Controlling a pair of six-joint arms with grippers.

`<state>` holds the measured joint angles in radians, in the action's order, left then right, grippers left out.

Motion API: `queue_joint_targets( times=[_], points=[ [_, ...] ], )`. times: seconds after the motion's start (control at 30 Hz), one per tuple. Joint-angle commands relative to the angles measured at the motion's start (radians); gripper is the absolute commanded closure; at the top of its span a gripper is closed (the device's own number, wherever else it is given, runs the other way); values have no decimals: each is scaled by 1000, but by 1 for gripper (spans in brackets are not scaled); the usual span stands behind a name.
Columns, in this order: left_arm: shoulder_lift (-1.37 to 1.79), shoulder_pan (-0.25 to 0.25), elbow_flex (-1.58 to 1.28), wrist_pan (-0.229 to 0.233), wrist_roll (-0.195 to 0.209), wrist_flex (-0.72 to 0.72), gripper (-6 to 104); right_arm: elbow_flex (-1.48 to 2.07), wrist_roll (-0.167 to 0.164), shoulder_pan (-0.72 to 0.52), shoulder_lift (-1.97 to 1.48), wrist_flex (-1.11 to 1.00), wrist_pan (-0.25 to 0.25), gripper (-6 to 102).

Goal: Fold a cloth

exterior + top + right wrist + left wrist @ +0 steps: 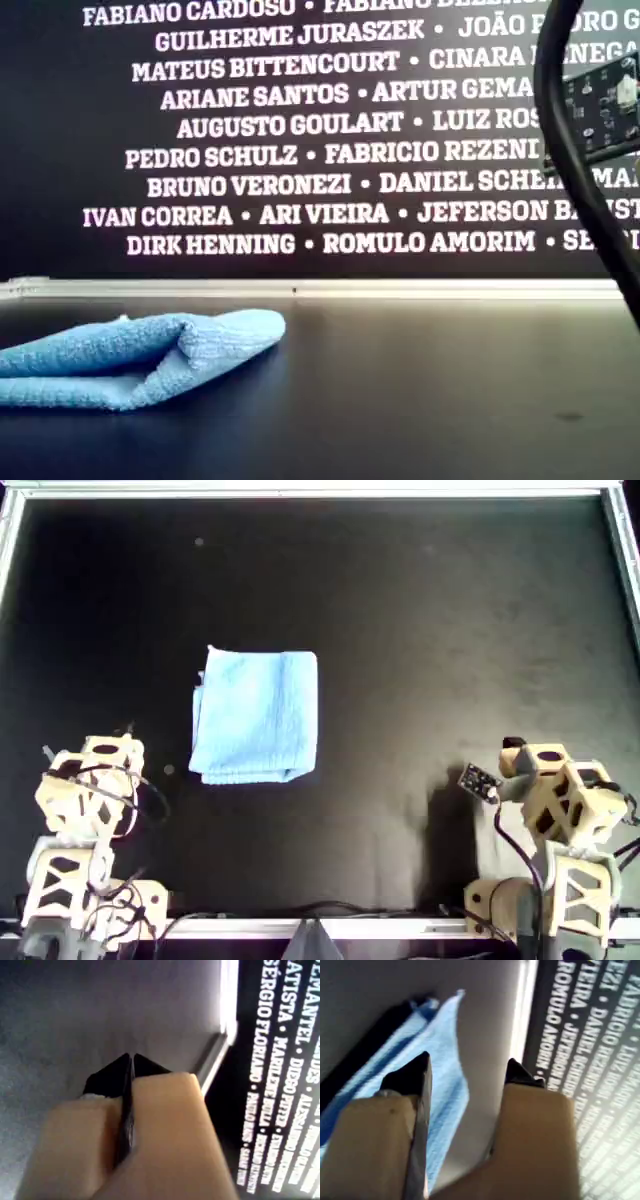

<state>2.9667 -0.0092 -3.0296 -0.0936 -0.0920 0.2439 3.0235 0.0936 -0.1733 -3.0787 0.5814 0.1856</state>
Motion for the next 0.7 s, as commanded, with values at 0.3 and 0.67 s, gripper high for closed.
queue_joint_targets(
  times=[0.3,0.67],
  points=[
    [-101,23,14,6,5,0,45,11,-3,2,-35,-12,-5,97],
    [-318,23,14,6,5,0,45,11,-3,2,-35,-12,-5,97]
  ],
)
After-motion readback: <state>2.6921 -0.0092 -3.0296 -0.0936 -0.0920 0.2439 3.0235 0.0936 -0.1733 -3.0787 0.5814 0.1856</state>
